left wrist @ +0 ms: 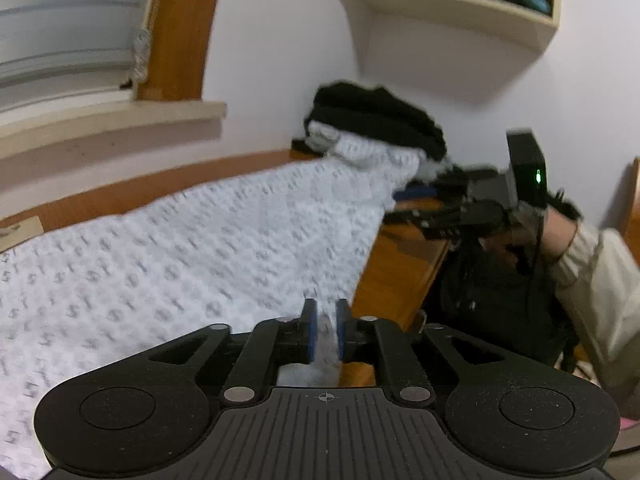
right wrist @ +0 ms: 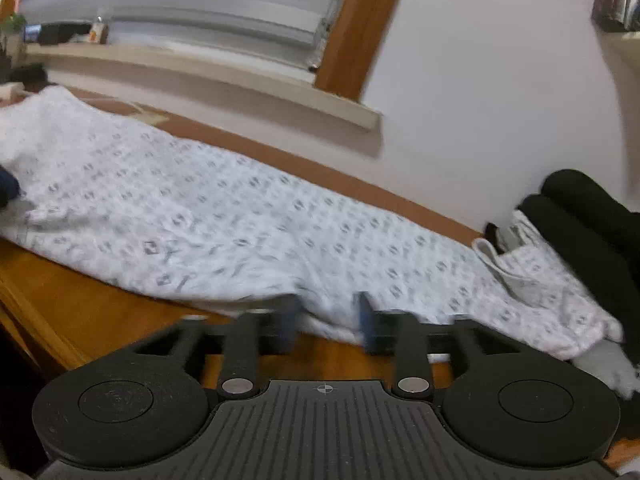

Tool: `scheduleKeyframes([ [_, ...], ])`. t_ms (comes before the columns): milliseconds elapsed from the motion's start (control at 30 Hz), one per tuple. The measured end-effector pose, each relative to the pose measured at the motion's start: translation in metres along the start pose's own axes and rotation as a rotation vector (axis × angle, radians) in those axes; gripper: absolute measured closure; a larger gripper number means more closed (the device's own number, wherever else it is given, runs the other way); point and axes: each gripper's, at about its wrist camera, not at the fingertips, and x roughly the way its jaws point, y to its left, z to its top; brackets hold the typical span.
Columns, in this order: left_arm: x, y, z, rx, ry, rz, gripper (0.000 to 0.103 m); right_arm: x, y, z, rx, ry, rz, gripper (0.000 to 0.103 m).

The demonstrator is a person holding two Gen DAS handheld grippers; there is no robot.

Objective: Fold clothes

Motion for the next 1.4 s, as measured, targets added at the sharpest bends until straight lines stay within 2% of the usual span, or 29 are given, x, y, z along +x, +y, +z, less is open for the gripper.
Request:
scheduleKeyframes([
  [100, -0.018, 0.022, 0.014, -0.012, -0.059, 0.056, 0.075, -0.012, -0.025, -0.004, 0.149, -0.047, 0.014, 0.056],
  [133, -0.018, 0.03, 0.019, 0.008, -0.068, 0.093, 0.07, -0.015, -0.033, -0.006, 0.199, -0.067, 0.011, 0.056],
  [167, -0.016, 0.038, 0.024, 0.033, -0.074, 0.133, 0.06, -0.018, -0.04, -0.007, 0.249, -0.088, 0.007, 0.056],
  [200, -0.014, 0.046, 0.029, 0.059, -0.08, 0.173, 0.057, -0.019, -0.045, -0.009, 0.283, -0.101, 0.005, 0.054],
  [267, 0.0, 0.064, 0.038, 0.095, -0.054, 0.243, 0.056, -0.011, -0.048, -0.009, 0.303, -0.104, 0.005, 0.052],
  [333, 0.016, 0.089, 0.047, 0.088, -0.03, 0.278, 0.056, 0.002, -0.047, -0.006, 0.309, -0.098, 0.011, 0.051],
  [400, 0.031, 0.114, 0.052, 0.06, -0.007, 0.26, 0.056, 0.017, -0.044, -0.003, 0.321, -0.084, 0.035, 0.047],
  [533, 0.045, 0.151, 0.044, -0.024, 0.054, 0.21, 0.054, 0.045, -0.039, -0.001, 0.35, -0.041, 0.096, 0.047],
  [633, 0.044, 0.167, 0.035, -0.079, 0.076, 0.189, 0.053, 0.056, -0.039, -0.006, 0.348, 0.001, 0.058, 0.047],
  [700, 0.039, 0.172, 0.033, -0.116, 0.072, 0.166, 0.05, 0.056, -0.041, -0.011, 0.328, -0.005, 0.035, 0.047],
  [733, 0.039, 0.174, 0.032, -0.116, 0.084, 0.162, 0.047, 0.056, -0.043, -0.012, 0.328, -0.005, 0.024, 0.047],
  [967, 0.042, 0.176, 0.031, -0.111, 0.111, 0.169, 0.045, 0.052, -0.062, -0.018, 0.344, 0.0, -0.033, 0.046],
  [1167, 0.044, 0.169, 0.031, -0.071, 0.121, 0.198, 0.043, 0.056, -0.109, -0.005, 0.244, 0.005, -0.264, 0.046],
  [1267, 0.044, 0.168, 0.031, -0.069, 0.121, 0.205, 0.042, 0.064, -0.137, 0.005, 0.149, 0.027, -0.43, 0.045],
  [1300, 0.044, 0.169, 0.031, -0.072, 0.12, 0.205, 0.042, 0.066, -0.147, 0.007, 0.127, 0.038, -0.462, 0.045],
  [1400, 0.043, 0.171, 0.031, -0.078, 0.119, 0.207, 0.041, 0.075, -0.167, 0.008, 0.108, 0.096, -0.464, 0.047],
])
